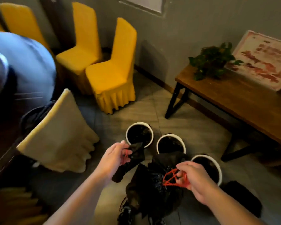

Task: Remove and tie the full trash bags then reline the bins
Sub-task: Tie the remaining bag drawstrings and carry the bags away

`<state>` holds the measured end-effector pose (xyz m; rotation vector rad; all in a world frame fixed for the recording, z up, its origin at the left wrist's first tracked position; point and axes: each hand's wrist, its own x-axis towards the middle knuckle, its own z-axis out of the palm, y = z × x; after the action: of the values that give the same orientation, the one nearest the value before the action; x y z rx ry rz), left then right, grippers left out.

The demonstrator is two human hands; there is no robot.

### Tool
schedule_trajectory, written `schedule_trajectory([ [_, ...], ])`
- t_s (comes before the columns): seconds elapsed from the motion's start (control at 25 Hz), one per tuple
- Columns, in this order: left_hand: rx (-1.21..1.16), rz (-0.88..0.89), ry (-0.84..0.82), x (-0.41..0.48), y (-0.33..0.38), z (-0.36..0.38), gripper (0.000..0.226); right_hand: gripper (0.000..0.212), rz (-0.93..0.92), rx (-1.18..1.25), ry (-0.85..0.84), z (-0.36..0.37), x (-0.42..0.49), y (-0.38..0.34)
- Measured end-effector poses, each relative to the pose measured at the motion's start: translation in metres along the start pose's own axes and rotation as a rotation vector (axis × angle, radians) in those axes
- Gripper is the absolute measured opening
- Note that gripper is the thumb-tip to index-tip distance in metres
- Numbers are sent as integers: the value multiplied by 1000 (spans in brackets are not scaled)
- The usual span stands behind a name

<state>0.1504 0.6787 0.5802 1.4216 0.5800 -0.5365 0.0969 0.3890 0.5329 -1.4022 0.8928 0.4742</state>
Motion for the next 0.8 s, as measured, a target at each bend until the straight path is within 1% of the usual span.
schedule_trajectory([
  [0.12,-105,61,216,-28,-20,-26,38,6,-32,-138,-175,34,7,-17],
  [0.24,-226,103,393,-66,-46,-52,37,6,-66,-292,-329,69,8,-26],
  [0.4,-204,134,609,-119,-81,-77,39,4,-105,-421,-489,112,-4,-23],
  [0.52,-266,127,783,-162,-116,-92,40,7,-136,-530,-595,145,-20,-9],
  [0.72,-403,118,958,-233,-188,-116,45,9,-140,-652,-762,193,-60,32],
  [0.8,-473,118,1021,-262,-219,-122,40,8,-128,-699,-821,207,-80,53],
])
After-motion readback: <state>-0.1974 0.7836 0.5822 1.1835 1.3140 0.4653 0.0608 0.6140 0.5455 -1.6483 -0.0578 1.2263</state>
